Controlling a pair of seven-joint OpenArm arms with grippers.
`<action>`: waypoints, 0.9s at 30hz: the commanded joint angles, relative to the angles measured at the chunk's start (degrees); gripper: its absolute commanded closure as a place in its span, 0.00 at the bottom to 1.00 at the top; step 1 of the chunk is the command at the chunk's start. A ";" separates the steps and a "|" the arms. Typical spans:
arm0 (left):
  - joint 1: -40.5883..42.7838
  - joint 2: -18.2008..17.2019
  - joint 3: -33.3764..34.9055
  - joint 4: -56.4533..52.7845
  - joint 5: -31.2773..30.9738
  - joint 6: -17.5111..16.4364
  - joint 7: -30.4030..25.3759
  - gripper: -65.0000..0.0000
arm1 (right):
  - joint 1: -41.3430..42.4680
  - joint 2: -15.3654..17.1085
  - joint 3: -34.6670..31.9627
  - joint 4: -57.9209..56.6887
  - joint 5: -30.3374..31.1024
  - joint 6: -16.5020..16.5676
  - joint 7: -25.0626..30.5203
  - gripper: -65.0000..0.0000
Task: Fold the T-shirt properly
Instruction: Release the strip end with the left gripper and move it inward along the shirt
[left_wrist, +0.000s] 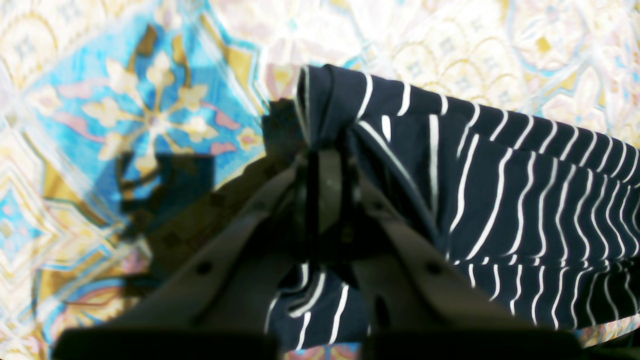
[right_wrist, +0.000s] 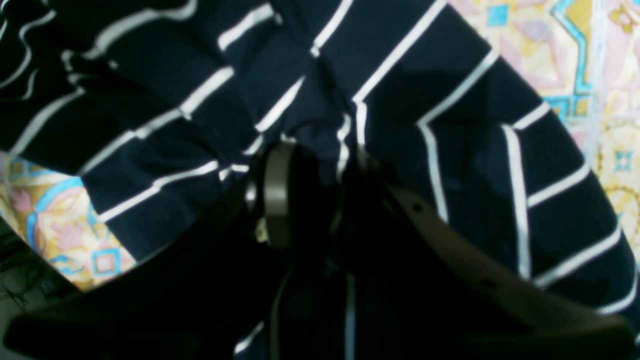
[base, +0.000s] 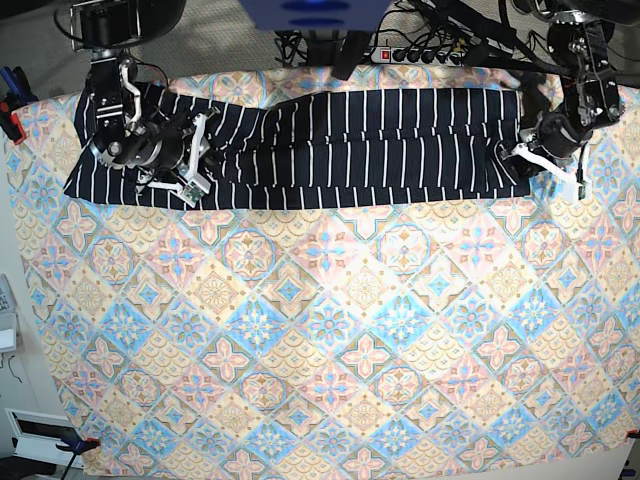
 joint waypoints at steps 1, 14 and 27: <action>-0.33 -1.08 -2.12 1.08 -0.21 0.14 -1.02 1.00 | -0.91 1.16 0.37 1.39 -2.49 -0.25 -2.49 0.74; -5.25 -2.31 -6.52 1.17 -0.12 -2.41 -1.11 1.00 | -7.95 4.68 0.29 15.36 -2.49 -0.25 -2.49 0.74; -5.08 5.51 -6.08 16.29 -13.13 -2.41 11.72 1.00 | -10.50 6.70 4.68 19.50 -2.49 -0.25 -2.05 0.74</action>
